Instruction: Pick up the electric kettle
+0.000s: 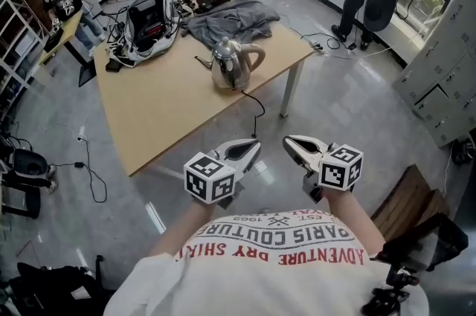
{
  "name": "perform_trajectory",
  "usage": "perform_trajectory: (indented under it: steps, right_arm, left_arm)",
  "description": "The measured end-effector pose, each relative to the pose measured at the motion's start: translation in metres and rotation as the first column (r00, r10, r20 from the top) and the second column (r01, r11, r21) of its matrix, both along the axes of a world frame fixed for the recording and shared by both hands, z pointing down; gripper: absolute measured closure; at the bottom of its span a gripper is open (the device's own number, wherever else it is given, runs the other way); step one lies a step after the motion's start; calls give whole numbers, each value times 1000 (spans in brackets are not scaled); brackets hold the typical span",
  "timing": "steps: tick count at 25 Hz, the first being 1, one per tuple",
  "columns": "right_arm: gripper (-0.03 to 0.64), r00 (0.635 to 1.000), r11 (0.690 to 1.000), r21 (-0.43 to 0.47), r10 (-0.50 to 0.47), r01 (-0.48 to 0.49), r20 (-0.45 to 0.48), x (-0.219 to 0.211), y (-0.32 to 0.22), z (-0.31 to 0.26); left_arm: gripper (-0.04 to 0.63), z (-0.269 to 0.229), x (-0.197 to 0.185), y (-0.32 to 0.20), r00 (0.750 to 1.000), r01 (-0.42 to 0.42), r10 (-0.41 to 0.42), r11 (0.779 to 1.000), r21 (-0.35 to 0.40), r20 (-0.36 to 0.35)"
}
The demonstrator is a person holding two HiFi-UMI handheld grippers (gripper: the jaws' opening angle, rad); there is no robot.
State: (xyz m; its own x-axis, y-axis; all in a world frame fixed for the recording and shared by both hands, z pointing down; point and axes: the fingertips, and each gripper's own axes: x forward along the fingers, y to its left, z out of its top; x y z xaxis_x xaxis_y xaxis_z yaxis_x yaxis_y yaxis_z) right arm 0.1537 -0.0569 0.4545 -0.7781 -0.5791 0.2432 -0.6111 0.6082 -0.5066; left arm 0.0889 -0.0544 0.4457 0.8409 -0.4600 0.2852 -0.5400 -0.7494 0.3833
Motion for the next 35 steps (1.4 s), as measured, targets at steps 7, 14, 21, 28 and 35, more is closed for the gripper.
perform_trajectory:
  steps: [7, 14, 21, 28, 35]
  right_arm:
    - [618, 1000, 1000, 16, -25, 25, 18, 7, -19, -1]
    - [618, 998, 998, -9, -62, 62, 17, -7, -23, 15]
    - [618, 999, 999, 27, -27, 26, 25, -13, -53, 0]
    - [618, 1000, 997, 82, -2, 1, 15, -16, -98, -20]
    - [618, 997, 993, 94, 75, -77, 27, -14, -156, -19]
  left_arm:
    - [595, 1, 1, -10, 999, 38, -38, 999, 3, 22]
    - [595, 15, -17, -13, 996, 81, -81, 996, -24, 30]
    - [595, 4, -44, -39, 991, 129, -129, 992, -7, 22]
    - [595, -18, -62, -90, 988, 152, -152, 987, 49, -7]
    - [595, -11, -75, -139, 990, 143, -142, 989, 42, -14]
